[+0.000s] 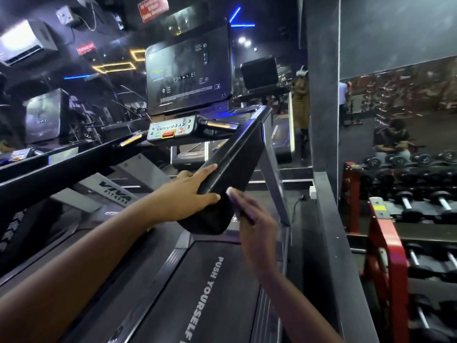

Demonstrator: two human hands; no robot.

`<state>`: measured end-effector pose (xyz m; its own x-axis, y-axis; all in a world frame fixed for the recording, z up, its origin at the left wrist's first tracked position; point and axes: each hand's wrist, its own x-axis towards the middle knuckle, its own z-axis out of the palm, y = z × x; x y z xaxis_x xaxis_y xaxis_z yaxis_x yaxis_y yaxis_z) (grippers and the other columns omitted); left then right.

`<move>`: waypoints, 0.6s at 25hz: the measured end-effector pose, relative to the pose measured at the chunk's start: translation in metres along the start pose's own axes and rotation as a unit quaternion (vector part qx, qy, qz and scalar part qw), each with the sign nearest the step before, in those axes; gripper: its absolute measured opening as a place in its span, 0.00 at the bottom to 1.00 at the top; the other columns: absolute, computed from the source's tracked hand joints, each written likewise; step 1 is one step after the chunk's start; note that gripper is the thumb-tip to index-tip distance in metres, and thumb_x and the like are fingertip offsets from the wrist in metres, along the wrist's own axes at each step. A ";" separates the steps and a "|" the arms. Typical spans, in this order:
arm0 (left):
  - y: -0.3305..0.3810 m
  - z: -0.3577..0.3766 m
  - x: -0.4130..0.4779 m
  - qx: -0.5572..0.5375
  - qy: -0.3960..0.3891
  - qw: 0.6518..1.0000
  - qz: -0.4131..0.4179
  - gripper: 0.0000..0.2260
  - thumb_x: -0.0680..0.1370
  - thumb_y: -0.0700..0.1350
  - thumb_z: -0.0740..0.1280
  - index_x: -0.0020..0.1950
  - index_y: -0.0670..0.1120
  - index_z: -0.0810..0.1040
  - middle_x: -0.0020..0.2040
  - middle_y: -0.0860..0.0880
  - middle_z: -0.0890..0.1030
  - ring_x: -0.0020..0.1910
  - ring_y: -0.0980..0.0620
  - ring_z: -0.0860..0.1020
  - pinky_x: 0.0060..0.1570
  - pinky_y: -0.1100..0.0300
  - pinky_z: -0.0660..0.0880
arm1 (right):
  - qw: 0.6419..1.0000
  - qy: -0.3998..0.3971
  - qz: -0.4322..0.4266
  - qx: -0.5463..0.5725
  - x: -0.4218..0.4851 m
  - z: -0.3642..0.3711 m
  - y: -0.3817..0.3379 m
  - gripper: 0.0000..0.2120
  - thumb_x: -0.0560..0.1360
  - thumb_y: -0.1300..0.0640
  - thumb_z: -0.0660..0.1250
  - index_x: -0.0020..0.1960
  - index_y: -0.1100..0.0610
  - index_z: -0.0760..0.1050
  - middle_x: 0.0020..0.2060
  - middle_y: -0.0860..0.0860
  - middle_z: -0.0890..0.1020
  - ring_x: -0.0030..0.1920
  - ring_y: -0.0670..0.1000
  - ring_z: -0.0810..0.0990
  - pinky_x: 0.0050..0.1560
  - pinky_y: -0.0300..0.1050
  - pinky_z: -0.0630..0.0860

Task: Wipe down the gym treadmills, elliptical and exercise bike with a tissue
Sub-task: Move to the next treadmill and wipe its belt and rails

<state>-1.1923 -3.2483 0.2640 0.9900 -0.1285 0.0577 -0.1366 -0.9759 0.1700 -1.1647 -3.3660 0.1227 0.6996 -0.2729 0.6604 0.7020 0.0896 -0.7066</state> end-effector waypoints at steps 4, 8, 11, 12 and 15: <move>0.000 0.003 0.001 -0.004 0.012 1.000 -0.001 0.31 0.78 0.59 0.62 0.76 0.64 0.49 0.67 0.45 0.65 0.62 0.42 0.71 0.60 0.55 0.69 | 0.995 0.040 0.077 -0.052 0.023 0.005 -0.001 0.20 0.71 0.76 0.60 0.57 0.60 0.79 0.54 0.50 0.81 0.50 0.25 0.73 0.55 0.22 0.66; 0.000 0.003 0.004 -0.009 0.017 1.000 -0.005 0.30 0.78 0.58 0.62 0.76 0.63 0.51 0.67 0.43 0.65 0.63 0.40 0.71 0.61 0.55 0.68 | 0.995 0.057 0.082 -0.027 -0.007 0.021 -0.013 0.18 0.71 0.76 0.63 0.57 0.62 0.78 0.53 0.49 0.80 0.52 0.29 0.75 0.58 0.26 0.68; 0.002 0.004 -0.001 -0.009 0.023 1.000 -0.008 0.30 0.78 0.59 0.61 0.76 0.63 0.52 0.69 0.42 0.64 0.65 0.40 0.70 0.62 0.54 0.66 | 0.994 0.071 0.044 -0.068 -0.027 0.023 -0.023 0.18 0.71 0.75 0.65 0.57 0.62 0.79 0.52 0.48 0.81 0.53 0.29 0.74 0.59 0.26 0.67; 0.003 0.005 -0.003 -0.010 0.035 0.999 -0.006 0.29 0.78 0.60 0.61 0.76 0.62 0.53 0.69 0.42 0.65 0.66 0.40 0.69 0.63 0.54 0.66 | 0.994 0.067 0.031 -0.082 -0.031 0.023 -0.025 0.18 0.71 0.75 0.65 0.57 0.62 0.79 0.52 0.48 0.80 0.53 0.28 0.73 0.59 0.24 0.66; 0.004 0.008 -0.015 -0.025 0.086 0.996 0.000 0.28 0.78 0.60 0.60 0.76 0.58 0.56 0.70 0.42 0.66 0.67 0.42 0.69 0.64 0.54 0.65 | 0.994 0.055 0.013 -0.089 -0.039 0.021 -0.038 0.15 0.72 0.73 0.65 0.56 0.63 0.79 0.52 0.48 0.80 0.52 0.24 0.71 0.56 0.19 0.61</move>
<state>-1.2074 -3.2516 0.2558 0.9701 -0.0916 0.2247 -0.1417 -0.9655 0.2183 -1.2159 -3.3383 0.1295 0.6918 -0.3768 0.6160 0.6421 -0.0693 -0.7635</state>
